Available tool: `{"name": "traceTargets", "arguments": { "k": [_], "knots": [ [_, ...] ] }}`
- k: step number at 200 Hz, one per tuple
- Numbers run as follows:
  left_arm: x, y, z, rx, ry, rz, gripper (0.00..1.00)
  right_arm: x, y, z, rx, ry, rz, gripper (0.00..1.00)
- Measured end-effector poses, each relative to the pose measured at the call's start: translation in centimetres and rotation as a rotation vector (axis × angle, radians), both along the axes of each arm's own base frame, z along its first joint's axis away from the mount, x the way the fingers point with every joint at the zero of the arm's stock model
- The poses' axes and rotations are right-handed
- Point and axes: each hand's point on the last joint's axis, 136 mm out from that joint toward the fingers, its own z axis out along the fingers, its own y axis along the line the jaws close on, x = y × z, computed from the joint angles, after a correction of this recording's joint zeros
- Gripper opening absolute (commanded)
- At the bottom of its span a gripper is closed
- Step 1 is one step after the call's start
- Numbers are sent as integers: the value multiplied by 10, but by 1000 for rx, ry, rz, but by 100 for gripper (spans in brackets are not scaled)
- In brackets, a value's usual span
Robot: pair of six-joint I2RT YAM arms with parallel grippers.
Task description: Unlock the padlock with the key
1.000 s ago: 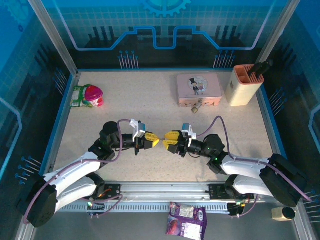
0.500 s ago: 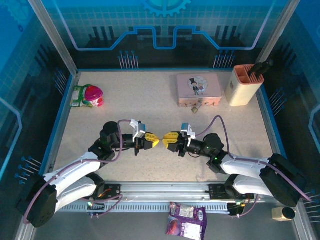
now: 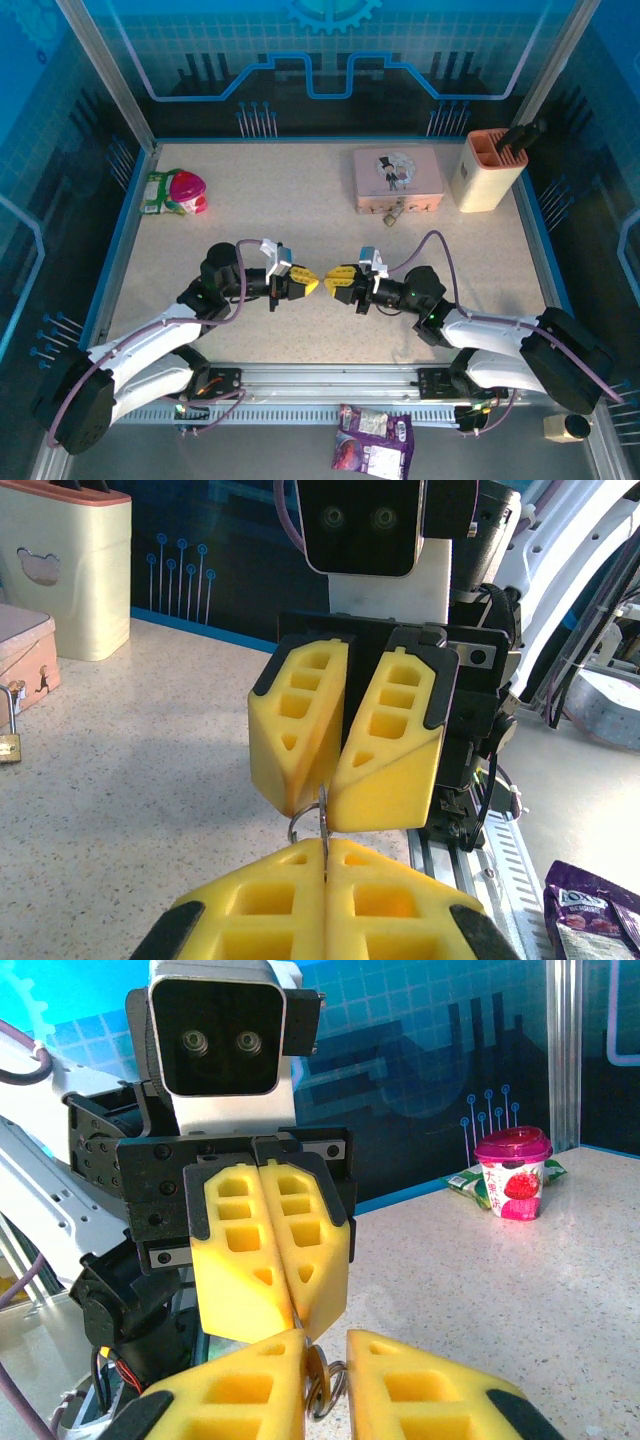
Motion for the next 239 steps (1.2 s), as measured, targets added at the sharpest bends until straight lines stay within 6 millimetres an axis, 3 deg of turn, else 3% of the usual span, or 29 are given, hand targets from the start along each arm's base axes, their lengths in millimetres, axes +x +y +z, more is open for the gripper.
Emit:
{"name": "traceTargets", "arguments": {
  "k": [24, 109, 199, 239],
  "knots": [
    [0, 0, -1, 2, 3, 0, 0, 0, 0, -1, -4, 0, 0, 26],
    [0, 0, -1, 3, 1, -1, 0, 0, 0, -4, -19, 0, 2, 33],
    [0, 0, 0, 3, 0, -1, 0, -3, 0, -2, -21, -14, 9, 17],
    [0, 0, 0, 3, 0, -1, 0, -5, 0, -2, -22, -14, 21, 19]
  ]
}}
